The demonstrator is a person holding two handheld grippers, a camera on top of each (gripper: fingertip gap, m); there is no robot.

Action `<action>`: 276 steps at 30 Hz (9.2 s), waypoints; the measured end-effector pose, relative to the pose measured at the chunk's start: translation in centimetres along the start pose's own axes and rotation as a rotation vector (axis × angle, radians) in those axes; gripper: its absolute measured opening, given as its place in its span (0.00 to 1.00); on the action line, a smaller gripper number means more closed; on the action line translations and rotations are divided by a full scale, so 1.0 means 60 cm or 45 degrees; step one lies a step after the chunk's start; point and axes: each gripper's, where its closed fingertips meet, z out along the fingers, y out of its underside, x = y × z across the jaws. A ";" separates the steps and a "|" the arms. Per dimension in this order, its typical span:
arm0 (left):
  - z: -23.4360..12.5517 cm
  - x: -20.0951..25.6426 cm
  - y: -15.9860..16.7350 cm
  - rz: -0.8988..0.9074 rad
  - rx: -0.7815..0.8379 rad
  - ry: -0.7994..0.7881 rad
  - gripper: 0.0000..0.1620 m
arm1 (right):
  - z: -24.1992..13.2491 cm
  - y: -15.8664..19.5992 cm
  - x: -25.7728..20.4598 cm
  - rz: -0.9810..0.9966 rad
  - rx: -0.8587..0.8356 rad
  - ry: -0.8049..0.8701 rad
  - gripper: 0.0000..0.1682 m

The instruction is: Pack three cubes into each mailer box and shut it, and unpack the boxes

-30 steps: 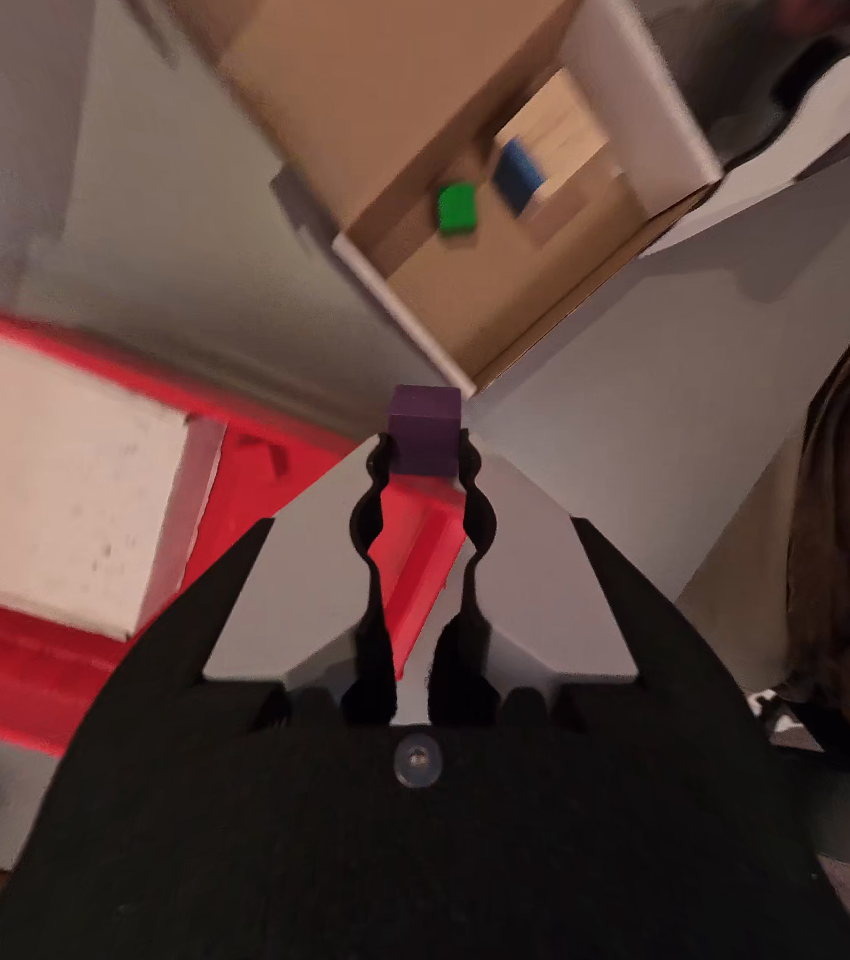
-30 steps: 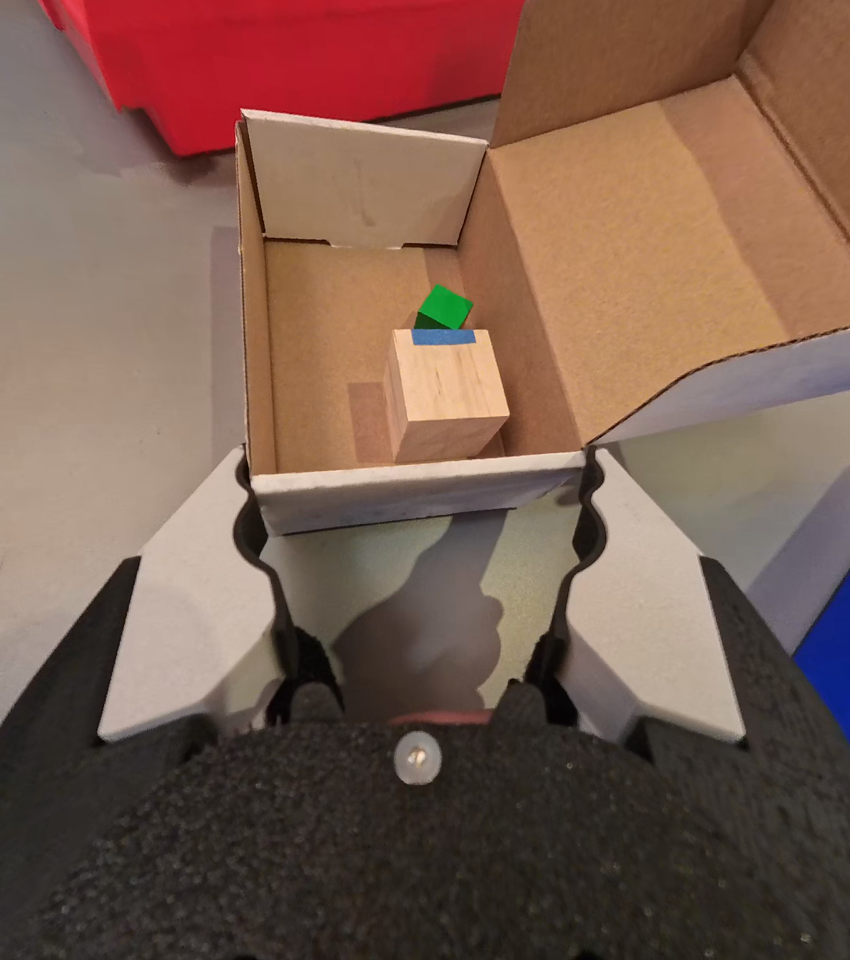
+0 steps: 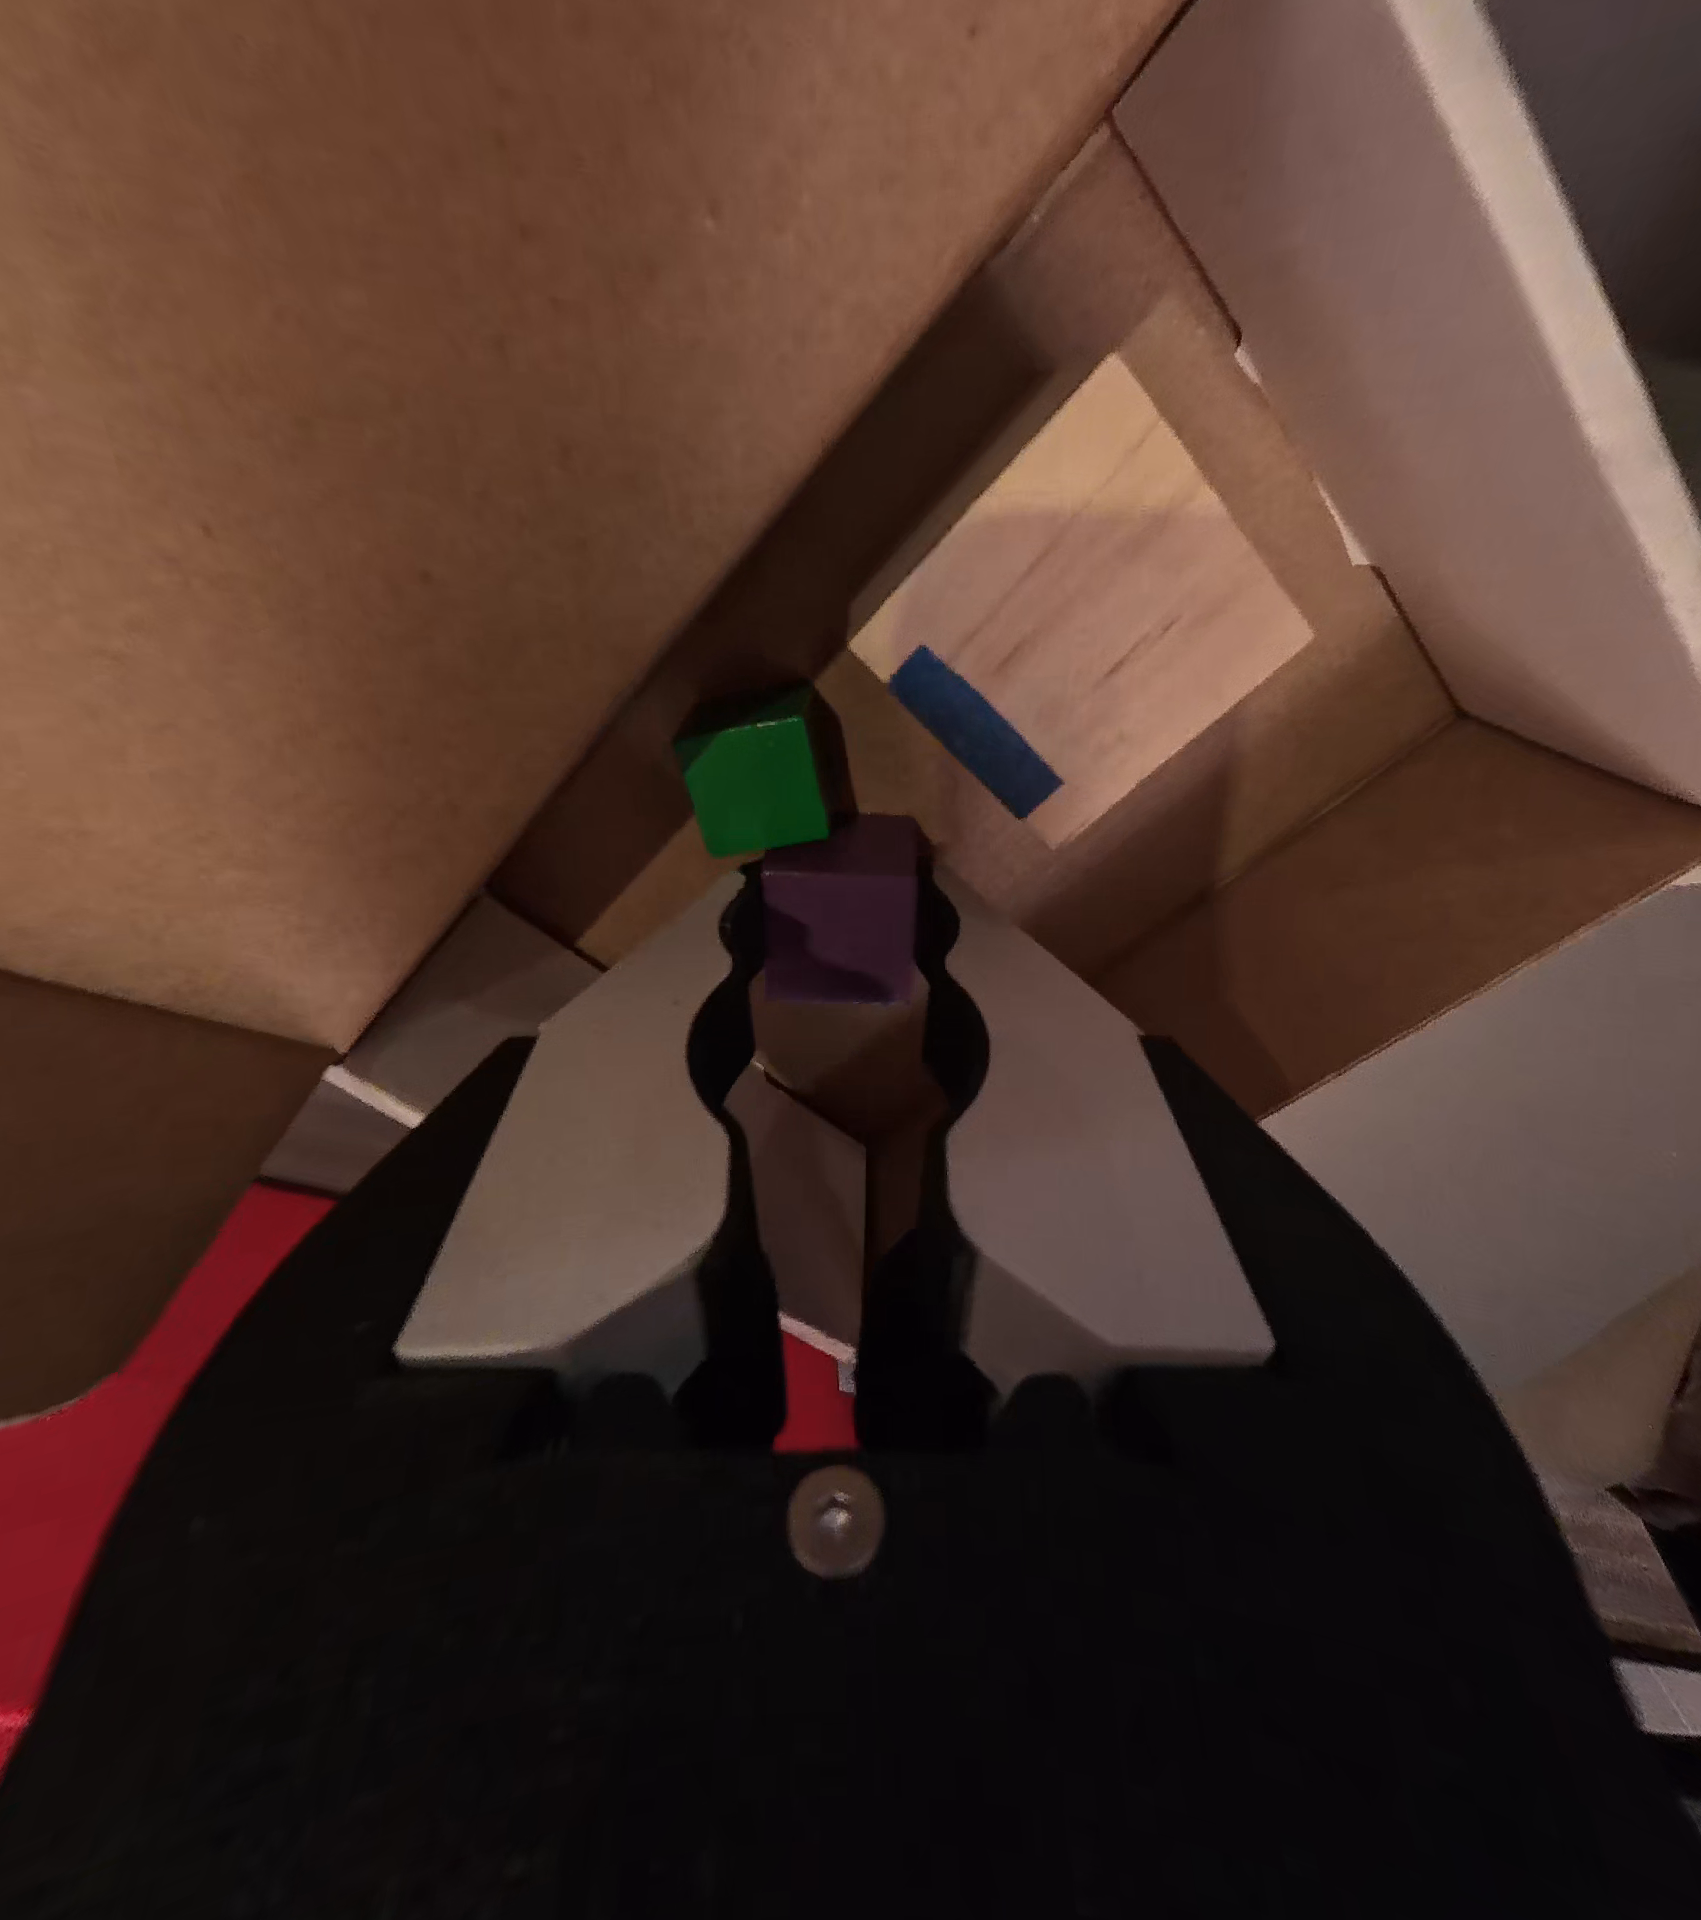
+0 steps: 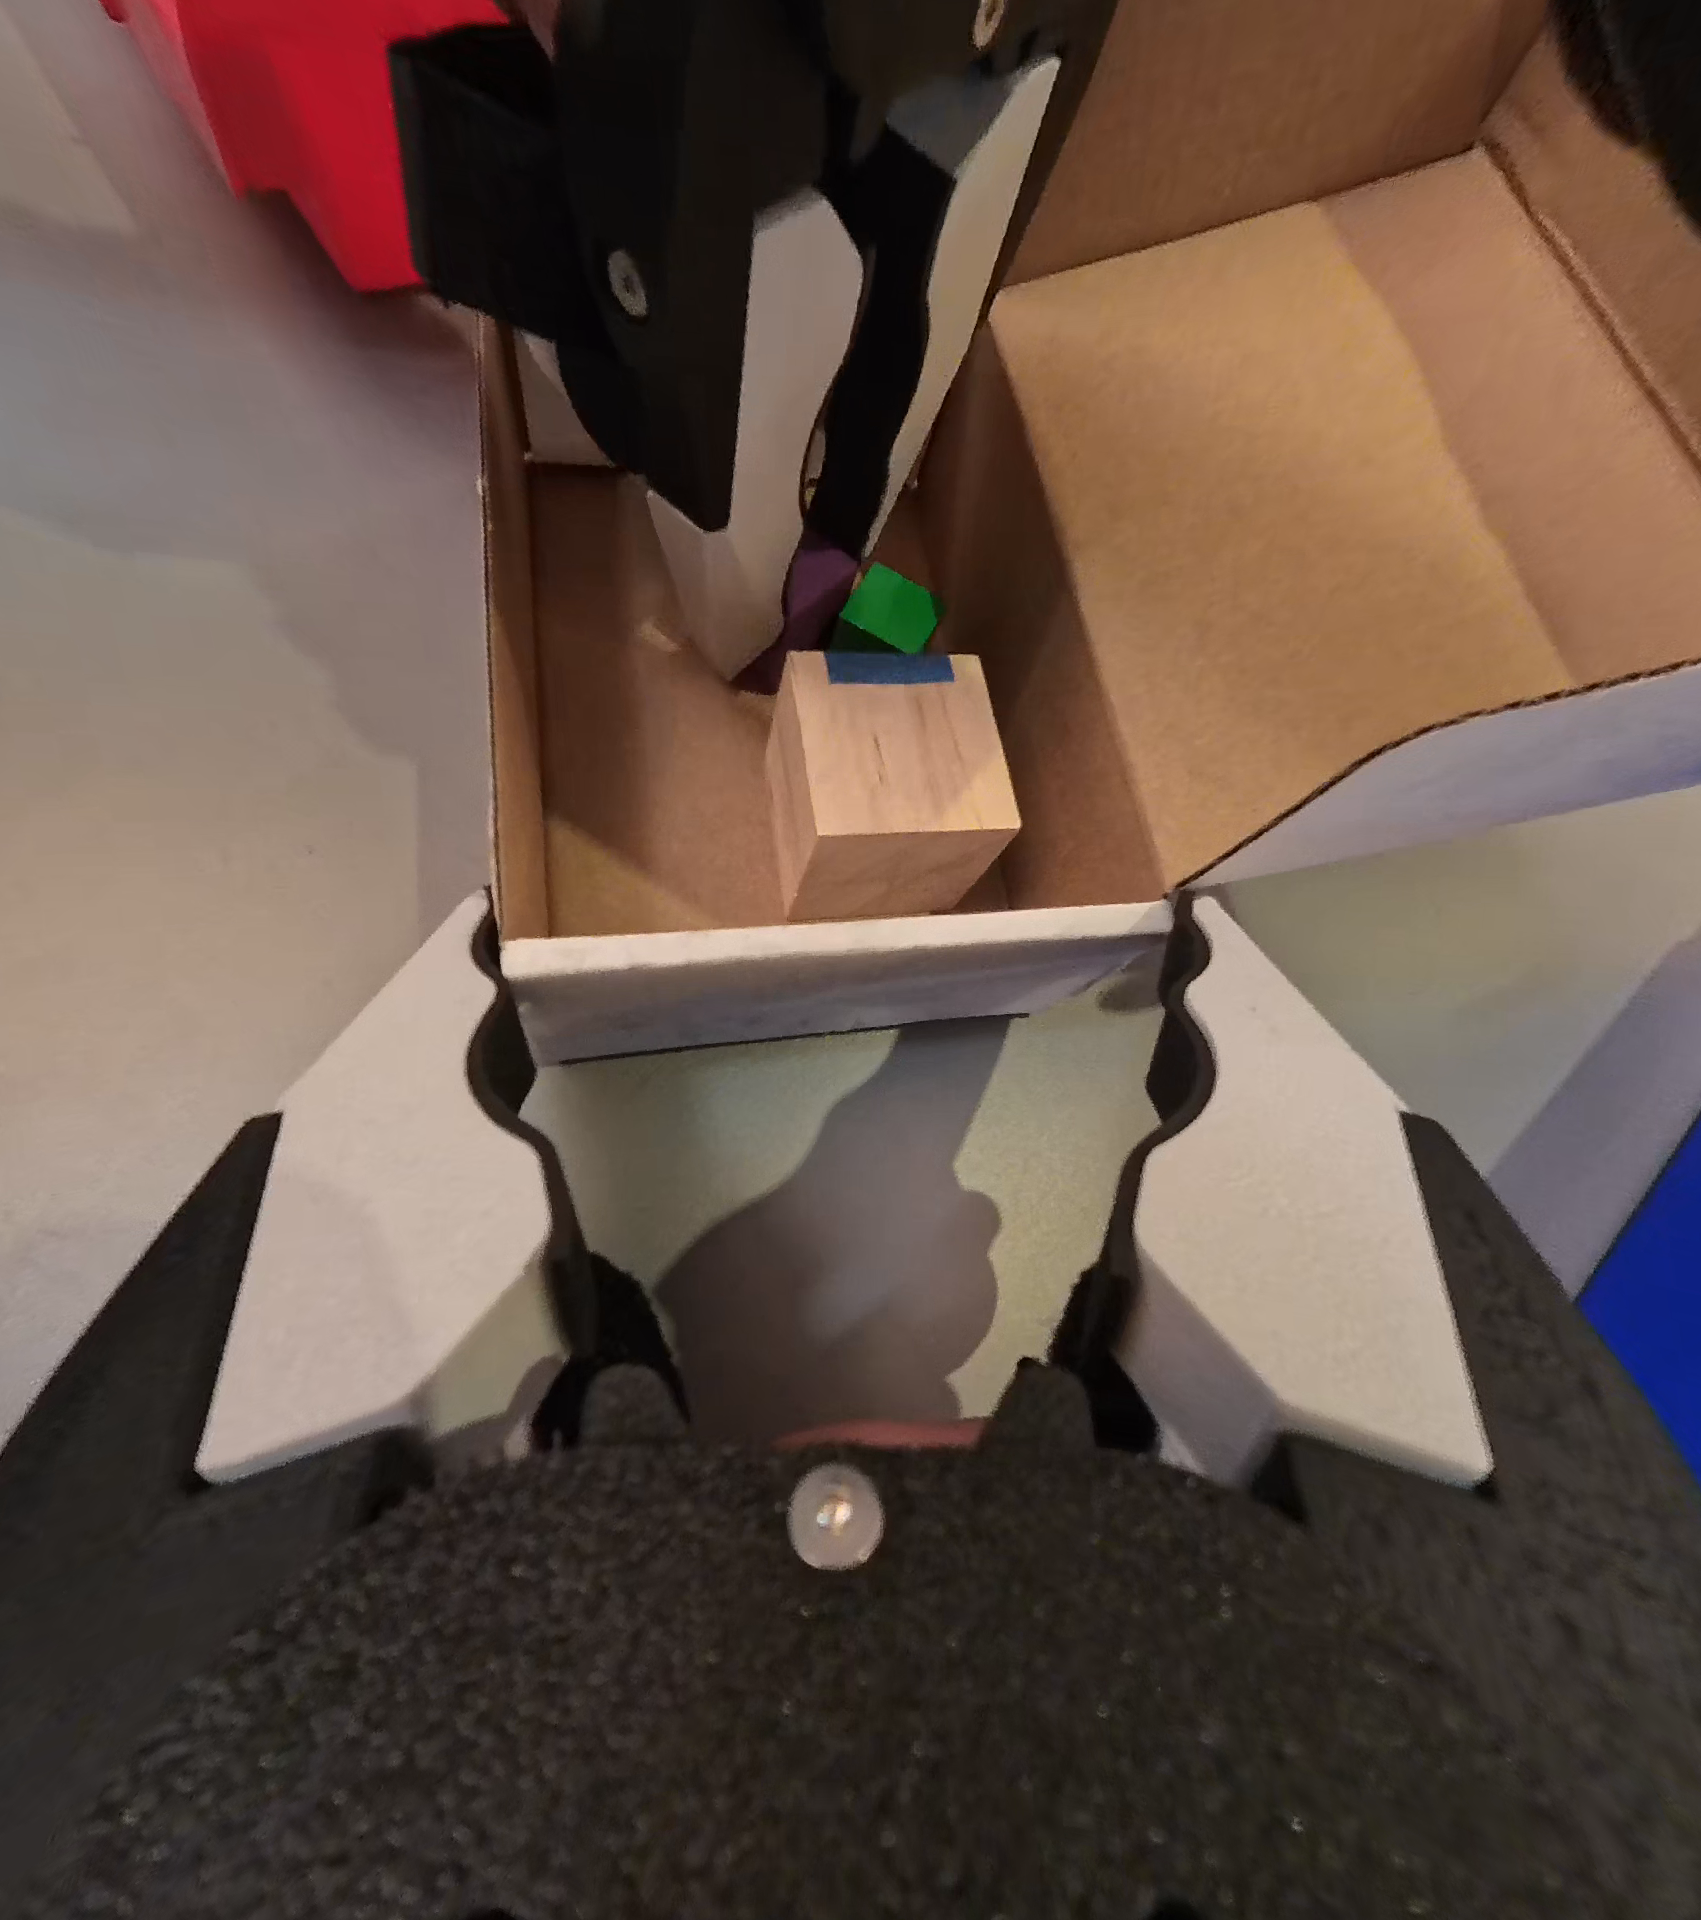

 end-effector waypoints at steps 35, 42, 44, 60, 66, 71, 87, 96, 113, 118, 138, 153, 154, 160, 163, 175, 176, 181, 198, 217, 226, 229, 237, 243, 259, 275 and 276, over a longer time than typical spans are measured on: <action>-0.135 0.163 0.119 -0.752 1.311 -0.227 0.47 | -0.001 0.005 0.001 -0.008 -0.072 0.019 0.72; -0.125 0.166 0.121 -0.787 1.278 -0.165 0.49 | 0.001 0.002 0.000 -0.006 -0.043 0.015 0.72; -0.125 0.170 0.118 -0.777 1.279 -0.159 0.49 | 0.001 0.001 0.000 -0.007 -0.013 0.012 0.72; -0.122 0.156 0.104 -0.757 1.256 -0.214 0.49 | -0.097 0.003 0.041 -0.097 0.090 0.130 0.51; -0.118 0.162 0.101 -0.776 1.257 -0.183 0.48 | -0.097 -0.022 -0.041 -0.011 0.164 -0.185 0.40; -0.119 0.164 0.110 -0.820 1.282 -0.176 0.45 | -0.091 0.001 -0.037 -0.052 0.089 -0.158 0.35; -0.139 0.068 0.079 -0.908 1.327 -0.108 0.49 | -0.135 -0.092 0.098 0.360 0.467 0.086 0.46; -0.172 -0.049 -0.047 -0.884 1.336 0.029 0.56 | -0.055 -0.106 0.148 0.499 0.409 0.034 0.56; -0.142 0.093 -0.005 -0.748 1.335 0.146 0.54 | -0.097 -0.050 0.017 0.336 0.220 -0.007 0.54; -0.118 0.116 0.000 -0.699 1.272 0.118 0.57 | -0.087 -0.014 -0.006 0.390 0.134 0.012 0.55; -0.184 0.138 0.051 -0.448 1.317 -0.550 0.10 | -0.169 -0.043 0.046 -0.013 0.152 0.495 0.10; -0.100 0.208 0.067 -0.493 1.083 -0.163 0.04 | -0.164 0.048 -0.029 0.222 -0.241 0.115 0.06; -0.095 0.209 0.067 -0.489 1.074 -0.155 0.04 | -0.160 0.054 -0.030 0.225 -0.256 0.107 0.06; -0.078 0.201 0.067 -0.444 1.052 -0.217 0.04 | -0.144 0.064 -0.031 0.292 -0.247 0.064 0.06; -0.067 0.194 0.070 -0.428 1.024 -0.247 0.02 | -0.132 0.070 -0.034 0.306 -0.245 0.050 0.06; -0.041 0.191 0.096 -0.383 0.969 -0.115 0.32 | -0.134 0.126 -0.047 0.318 -0.435 -0.099 0.15; -0.042 0.192 0.100 -0.371 0.970 -0.099 0.33 | -0.141 0.131 -0.045 0.346 -0.451 -0.127 0.17; -0.080 0.203 0.081 -0.439 1.171 0.137 0.41 | -0.157 0.078 -0.024 0.555 -0.170 -0.236 0.27; -0.075 0.217 0.057 -0.449 1.158 0.152 0.43 | -0.134 0.039 -0.040 0.605 -0.051 -0.228 0.29; -0.067 0.187 0.041 -0.537 1.176 0.206 0.51 | -0.123 0.029 -0.026 0.722 0.015 -0.264 0.28; -0.060 0.196 0.039 -0.484 1.130 0.125 0.54 | -0.123 0.033 -0.028 0.668 -0.002 -0.224 0.27; -0.064 0.190 0.042 -0.514 1.143 0.138 0.52 | -0.126 0.030 -0.026 0.677 0.014 -0.225 0.27; -0.071 0.188 0.046 -0.526 1.174 0.160 0.49 | -0.127 0.035 -0.024 0.676 0.006 -0.221 0.27; -0.073 0.188 0.042 -0.524 1.180 0.153 0.50 | -0.125 0.033 -0.026 0.657 0.006 -0.214 0.27; -0.057 0.179 0.045 -0.540 1.148 0.191 0.50 | -0.115 0.049 -0.018 0.688 -0.043 -0.214 0.29; -0.046 0.119 0.027 -0.589 1.266 0.310 0.56 | -0.065 0.026 -0.003 0.563 0.116 -0.451 0.56; -0.044 0.116 0.028 -0.610 1.263 0.318 0.53 | -0.064 0.030 0.000 0.556 0.111 -0.441 0.53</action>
